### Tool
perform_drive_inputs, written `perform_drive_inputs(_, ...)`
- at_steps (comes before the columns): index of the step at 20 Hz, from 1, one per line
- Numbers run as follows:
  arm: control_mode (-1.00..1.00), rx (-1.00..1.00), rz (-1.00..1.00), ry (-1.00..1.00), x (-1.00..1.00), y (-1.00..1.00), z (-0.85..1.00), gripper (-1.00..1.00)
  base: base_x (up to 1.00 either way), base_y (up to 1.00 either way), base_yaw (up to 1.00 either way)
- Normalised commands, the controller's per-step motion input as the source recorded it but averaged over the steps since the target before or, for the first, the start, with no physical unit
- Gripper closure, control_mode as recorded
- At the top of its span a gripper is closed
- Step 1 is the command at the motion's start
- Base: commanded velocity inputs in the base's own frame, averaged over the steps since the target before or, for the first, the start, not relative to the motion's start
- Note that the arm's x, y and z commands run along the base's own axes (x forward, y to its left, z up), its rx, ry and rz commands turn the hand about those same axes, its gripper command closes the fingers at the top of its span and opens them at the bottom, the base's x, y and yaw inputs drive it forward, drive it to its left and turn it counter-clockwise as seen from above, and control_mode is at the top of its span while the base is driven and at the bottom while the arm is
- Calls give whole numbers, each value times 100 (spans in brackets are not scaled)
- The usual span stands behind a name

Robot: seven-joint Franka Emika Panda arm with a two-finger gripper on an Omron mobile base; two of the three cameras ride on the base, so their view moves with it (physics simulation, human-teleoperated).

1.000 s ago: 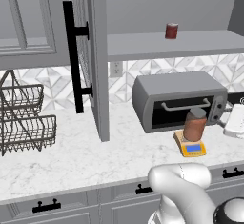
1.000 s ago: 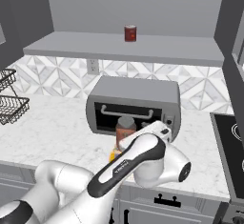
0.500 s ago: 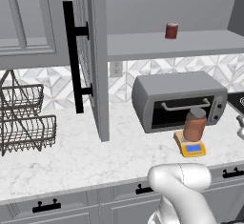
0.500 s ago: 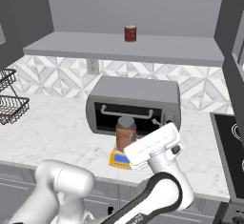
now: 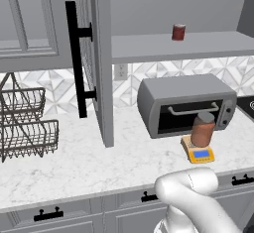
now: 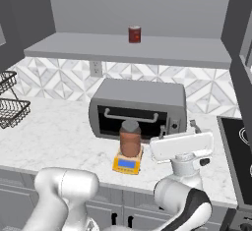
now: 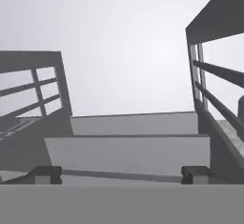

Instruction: Pick the honey bottle and place it on the digital scale for weighing, and close the cabinet.

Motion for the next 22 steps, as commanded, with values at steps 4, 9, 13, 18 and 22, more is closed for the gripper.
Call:
perform_drive_inputs(4,-100,20,0,4,-4,-84,39,-100,0,0,0)
perform_drive_inputs(9,-100,14,0,3,-13,-82,2,-100,0,0,0)
perform_drive_inputs(13,-100,4,0,0,0,-46,-10,-100,0,0,0)
perform_drive_inputs(18,-100,3,0,3,0,-41,-2,-100,0,0,0)
perform_drive_inputs(22,-100,4,0,7,0,-56,0,-100,0,0,0)
